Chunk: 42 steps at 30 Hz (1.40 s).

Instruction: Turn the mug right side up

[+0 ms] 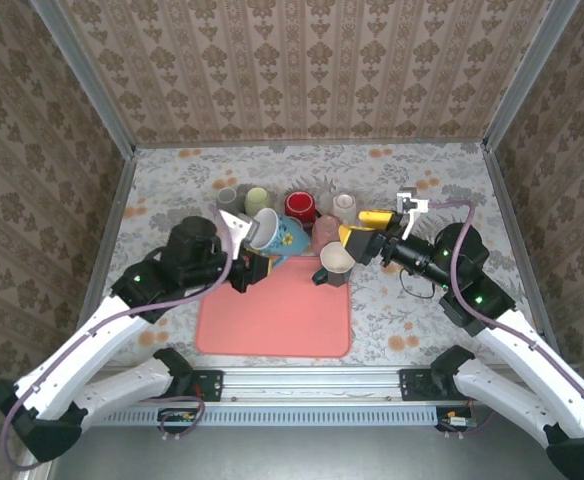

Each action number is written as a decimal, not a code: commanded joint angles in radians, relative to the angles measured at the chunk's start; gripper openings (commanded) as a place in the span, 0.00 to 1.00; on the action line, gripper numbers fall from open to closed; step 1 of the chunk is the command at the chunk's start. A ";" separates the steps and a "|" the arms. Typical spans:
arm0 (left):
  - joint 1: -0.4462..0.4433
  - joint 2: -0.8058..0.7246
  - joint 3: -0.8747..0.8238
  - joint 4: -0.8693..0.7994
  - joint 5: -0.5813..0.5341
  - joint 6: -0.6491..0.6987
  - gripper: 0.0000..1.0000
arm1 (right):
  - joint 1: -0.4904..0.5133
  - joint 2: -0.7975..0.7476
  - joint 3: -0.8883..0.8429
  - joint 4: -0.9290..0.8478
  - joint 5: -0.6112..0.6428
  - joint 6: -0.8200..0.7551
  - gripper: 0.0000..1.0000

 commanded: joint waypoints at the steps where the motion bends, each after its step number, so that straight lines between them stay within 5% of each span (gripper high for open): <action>1: -0.061 0.049 -0.003 -0.100 -0.239 0.096 0.00 | -0.004 -0.023 0.051 -0.157 0.058 -0.120 1.00; 13: -0.133 0.321 -0.065 0.058 -0.404 0.062 0.11 | -0.004 -0.055 0.081 -0.312 0.122 -0.157 0.97; 42: -0.131 0.648 -0.009 0.243 -0.292 0.055 0.26 | -0.004 -0.096 0.079 -0.381 0.130 -0.252 0.97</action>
